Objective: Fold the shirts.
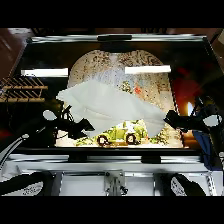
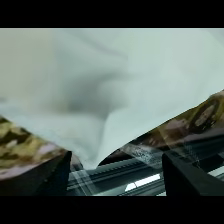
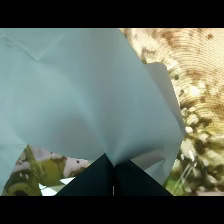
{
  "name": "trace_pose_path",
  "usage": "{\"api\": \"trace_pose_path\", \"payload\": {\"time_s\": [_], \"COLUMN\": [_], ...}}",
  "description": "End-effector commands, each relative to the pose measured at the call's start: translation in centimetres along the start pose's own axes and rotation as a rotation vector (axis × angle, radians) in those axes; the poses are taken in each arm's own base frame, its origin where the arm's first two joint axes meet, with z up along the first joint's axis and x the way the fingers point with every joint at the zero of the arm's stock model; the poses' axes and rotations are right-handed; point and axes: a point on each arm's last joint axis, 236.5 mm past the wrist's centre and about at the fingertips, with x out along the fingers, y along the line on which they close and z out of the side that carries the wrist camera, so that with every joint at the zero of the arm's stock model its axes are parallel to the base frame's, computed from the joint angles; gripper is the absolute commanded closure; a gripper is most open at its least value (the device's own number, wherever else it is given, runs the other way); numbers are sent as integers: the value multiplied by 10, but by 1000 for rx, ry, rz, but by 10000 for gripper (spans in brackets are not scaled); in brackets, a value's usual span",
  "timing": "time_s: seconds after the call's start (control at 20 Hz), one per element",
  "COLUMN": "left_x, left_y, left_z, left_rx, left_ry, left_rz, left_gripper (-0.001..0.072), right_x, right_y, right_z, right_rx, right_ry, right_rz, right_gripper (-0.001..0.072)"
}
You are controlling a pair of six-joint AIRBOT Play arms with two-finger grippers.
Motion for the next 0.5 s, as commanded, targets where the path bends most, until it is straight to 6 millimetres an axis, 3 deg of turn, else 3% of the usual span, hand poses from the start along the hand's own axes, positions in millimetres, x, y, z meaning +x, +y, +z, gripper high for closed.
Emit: {"api": "trace_pose_path", "payload": {"time_s": [0.0,0.05,0.1,0.15,0.25,0.3,0.35,0.45], "left_x": [11,12,12,13,12,7,-3,-45], "left_y": [-10,-14,-19,-23,-29,-36,-50,-97], "left_z": [22,28,32,34,45,51,54,67], "left_rx": [-38,-41,-46,-49,-60,-30,47,284], "left_ry": [-102,-132,-156,-173,-225,-241,-244,-311], "left_rz": [-36,-52,-65,-74,-94,-104,-124,-181], "left_gripper": [94,203,267,281,631,681,682,684], "right_x": [0,0,0,0,0,0,-2,-20], "right_y": [1,1,1,1,1,1,3,18], "right_z": [0,0,0,0,2,3,5,24], "right_rx": [3,3,3,3,3,4,-1,-74], "right_ry": [0,0,0,-1,-8,-12,-21,-84], "right_rz": [3,3,3,3,3,4,8,25], "right_gripper": [661,661,661,661,661,661,661,661]}}
